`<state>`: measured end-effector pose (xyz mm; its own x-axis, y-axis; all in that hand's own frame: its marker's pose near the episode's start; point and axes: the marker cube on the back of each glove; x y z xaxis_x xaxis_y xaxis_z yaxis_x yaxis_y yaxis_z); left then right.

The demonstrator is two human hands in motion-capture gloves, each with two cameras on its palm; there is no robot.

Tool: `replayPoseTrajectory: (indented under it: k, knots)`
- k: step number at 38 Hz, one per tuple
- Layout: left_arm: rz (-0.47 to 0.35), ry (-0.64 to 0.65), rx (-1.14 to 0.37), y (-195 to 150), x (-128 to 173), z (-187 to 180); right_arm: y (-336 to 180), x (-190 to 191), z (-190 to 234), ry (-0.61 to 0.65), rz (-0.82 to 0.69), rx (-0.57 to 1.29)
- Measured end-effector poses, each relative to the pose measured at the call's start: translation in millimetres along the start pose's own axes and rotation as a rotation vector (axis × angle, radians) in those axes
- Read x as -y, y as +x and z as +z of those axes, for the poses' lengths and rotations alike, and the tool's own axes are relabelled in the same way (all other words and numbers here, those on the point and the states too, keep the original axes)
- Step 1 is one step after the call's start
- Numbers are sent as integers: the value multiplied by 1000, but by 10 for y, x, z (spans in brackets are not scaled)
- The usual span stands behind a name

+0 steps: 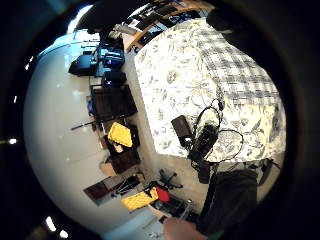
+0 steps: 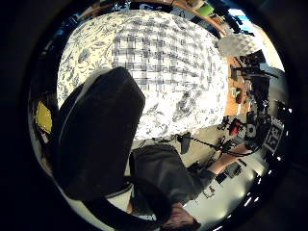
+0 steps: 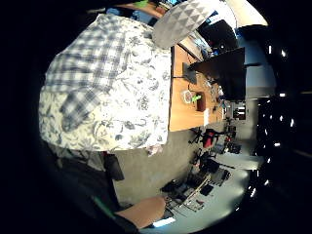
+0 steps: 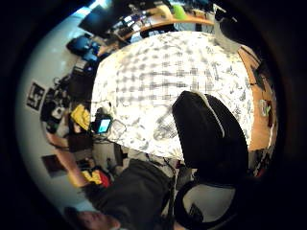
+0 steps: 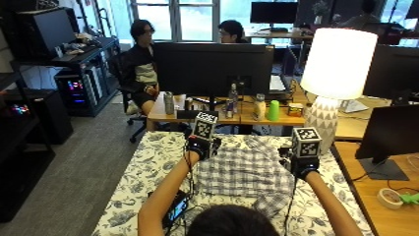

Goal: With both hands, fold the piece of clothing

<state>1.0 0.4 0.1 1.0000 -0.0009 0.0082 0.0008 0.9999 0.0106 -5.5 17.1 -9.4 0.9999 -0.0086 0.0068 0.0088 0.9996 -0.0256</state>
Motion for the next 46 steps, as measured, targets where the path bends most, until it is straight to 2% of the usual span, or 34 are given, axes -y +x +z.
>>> replayPoseTrajectory:
  k: [5,13,17,19,22,23,26,28,34,42,44,46]
  knots:
    - [6,-8,12,20,-3,27,3,-115,-27,-17,5,0]
    - [4,-12,-21,-67,40,78,64,-86,-87,-10,14,-6]
    - [9,-27,-42,-105,14,128,107,43,-33,-1,28,-8]
    - [-12,-80,-39,-116,-42,151,128,99,-1,0,35,-21]
    - [-72,-266,-27,-118,-229,183,125,75,-27,5,39,-29]
    - [-67,-261,-28,-109,-230,193,118,52,-42,5,39,-25]
    - [7,-43,-44,-58,-39,225,110,8,-46,-10,37,-7]
    - [19,26,-44,-29,40,263,117,28,-12,-20,32,1]
    - [33,50,-45,94,217,448,28,-97,-49,-50,8,48]
    - [136,64,-55,380,470,859,16,-67,97,-95,0,40]
    - [171,67,-41,454,441,950,19,-61,136,-100,-2,39]
    - [212,71,-30,534,259,967,28,-50,179,-103,0,40]
